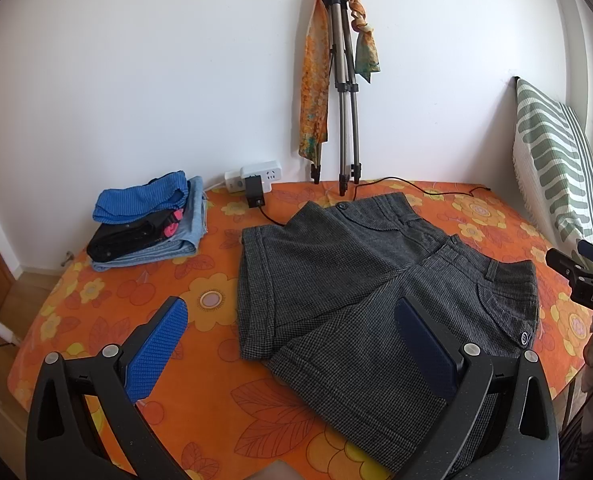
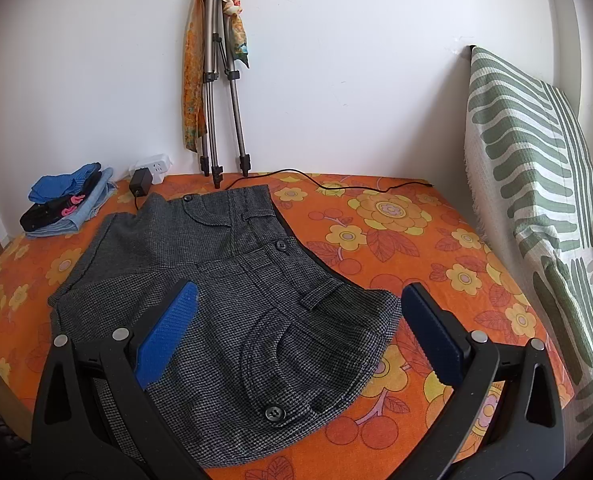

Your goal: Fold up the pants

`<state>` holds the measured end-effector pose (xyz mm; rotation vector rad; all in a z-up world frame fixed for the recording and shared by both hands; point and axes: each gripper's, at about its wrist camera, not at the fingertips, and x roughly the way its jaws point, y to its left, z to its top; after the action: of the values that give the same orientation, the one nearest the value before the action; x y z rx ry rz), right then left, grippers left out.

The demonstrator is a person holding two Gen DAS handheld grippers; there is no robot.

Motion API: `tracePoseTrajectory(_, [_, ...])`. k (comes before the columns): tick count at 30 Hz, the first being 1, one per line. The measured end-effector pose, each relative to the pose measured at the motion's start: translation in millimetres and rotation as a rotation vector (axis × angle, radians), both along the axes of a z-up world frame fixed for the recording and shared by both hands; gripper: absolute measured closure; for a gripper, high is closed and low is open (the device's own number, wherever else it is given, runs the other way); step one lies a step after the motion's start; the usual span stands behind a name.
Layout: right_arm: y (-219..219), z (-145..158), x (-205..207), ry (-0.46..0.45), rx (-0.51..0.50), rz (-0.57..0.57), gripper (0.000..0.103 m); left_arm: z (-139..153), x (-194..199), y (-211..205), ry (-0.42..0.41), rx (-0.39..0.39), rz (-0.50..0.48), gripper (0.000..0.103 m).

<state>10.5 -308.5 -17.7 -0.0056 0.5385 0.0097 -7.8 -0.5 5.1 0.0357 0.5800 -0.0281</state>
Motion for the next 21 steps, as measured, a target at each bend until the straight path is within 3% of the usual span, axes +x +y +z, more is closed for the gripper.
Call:
tracePoseTrajectory(10, [1,-2,0,0.003,0.0,0.0,0.0,-3,0,-3,0.021,-0.014,-0.02,0.0])
tracePoseTrajectory(16, [-4,-10,1,0.027,-0.01,-0.007,0.0,-14,3,-11,0.093,-0.054,-0.075,0.001])
tracePoseTrajectory(21, [-11,-16,7,0.07,-0.009,-0.021,0.0,-25,3,-26,0.139,-0.04,-0.124,0.002])
